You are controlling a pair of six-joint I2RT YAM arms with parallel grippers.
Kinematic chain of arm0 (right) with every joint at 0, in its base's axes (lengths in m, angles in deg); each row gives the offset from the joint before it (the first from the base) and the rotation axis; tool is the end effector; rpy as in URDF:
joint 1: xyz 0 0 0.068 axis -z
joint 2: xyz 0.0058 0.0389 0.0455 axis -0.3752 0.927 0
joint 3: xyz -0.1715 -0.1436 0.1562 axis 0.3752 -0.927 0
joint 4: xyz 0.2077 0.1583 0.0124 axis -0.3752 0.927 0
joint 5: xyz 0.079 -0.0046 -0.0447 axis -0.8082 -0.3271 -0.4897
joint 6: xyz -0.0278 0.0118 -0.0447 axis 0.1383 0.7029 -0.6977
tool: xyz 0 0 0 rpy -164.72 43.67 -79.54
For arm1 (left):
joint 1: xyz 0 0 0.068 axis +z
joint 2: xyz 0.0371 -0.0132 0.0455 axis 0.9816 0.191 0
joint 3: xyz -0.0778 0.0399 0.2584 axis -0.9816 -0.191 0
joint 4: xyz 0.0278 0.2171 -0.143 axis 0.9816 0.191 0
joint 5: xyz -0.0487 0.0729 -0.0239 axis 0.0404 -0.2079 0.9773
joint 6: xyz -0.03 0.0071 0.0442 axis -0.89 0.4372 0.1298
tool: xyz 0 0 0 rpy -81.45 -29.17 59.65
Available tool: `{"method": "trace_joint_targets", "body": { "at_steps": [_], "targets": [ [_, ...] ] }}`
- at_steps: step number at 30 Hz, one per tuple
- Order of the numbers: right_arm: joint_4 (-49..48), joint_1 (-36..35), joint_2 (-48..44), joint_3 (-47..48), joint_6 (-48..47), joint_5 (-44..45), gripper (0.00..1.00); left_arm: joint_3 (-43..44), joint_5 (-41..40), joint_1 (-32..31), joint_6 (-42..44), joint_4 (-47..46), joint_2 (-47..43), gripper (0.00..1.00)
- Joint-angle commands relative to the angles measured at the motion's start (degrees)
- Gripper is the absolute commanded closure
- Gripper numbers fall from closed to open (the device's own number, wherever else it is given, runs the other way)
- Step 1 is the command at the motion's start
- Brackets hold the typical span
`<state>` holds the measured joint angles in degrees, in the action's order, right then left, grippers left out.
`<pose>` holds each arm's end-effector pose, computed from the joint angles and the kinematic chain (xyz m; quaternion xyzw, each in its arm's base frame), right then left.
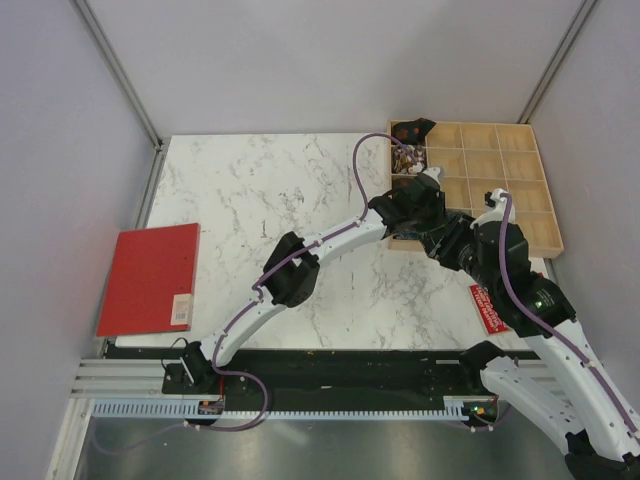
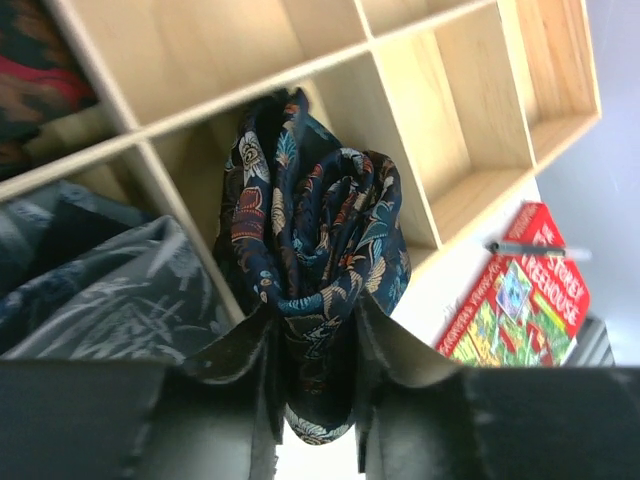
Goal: Roll the ties
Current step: Place the tie in the storage box.
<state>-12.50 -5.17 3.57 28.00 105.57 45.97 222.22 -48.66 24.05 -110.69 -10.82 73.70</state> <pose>0.1283 0.0596 0.3541 0.1596 0.8206 0.2599 0.4834 0.3410 -0.4896 0.1919 0.1256 0.8690 -0.3715 0.3017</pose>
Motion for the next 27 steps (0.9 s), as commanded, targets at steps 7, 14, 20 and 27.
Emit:
{"method": "trace_joint_targets", "body": {
  "at_steps": [7,14,20,27],
  "targets": [
    [-3.13,-0.05,0.68,-0.50,0.77,-1.48,0.55,-2.05,4.38,-1.31,7.19,-2.75,-5.11,0.34],
    [-4.45,-0.05,1.74,-0.41,1.56,-2.97,0.56,-3.72,5.08,-1.14,9.40,-1.17,-8.72,0.09],
    [-4.19,-0.05,2.79,3.10,0.33,-2.54,0.55,-5.83,5.26,-1.14,10.80,-1.08,-11.97,0.00],
    [-3.40,-0.05,4.64,7.41,-1.34,-1.48,0.55,-7.59,0.08,-0.79,13.79,0.59,-16.63,0.00]
  ]
}}
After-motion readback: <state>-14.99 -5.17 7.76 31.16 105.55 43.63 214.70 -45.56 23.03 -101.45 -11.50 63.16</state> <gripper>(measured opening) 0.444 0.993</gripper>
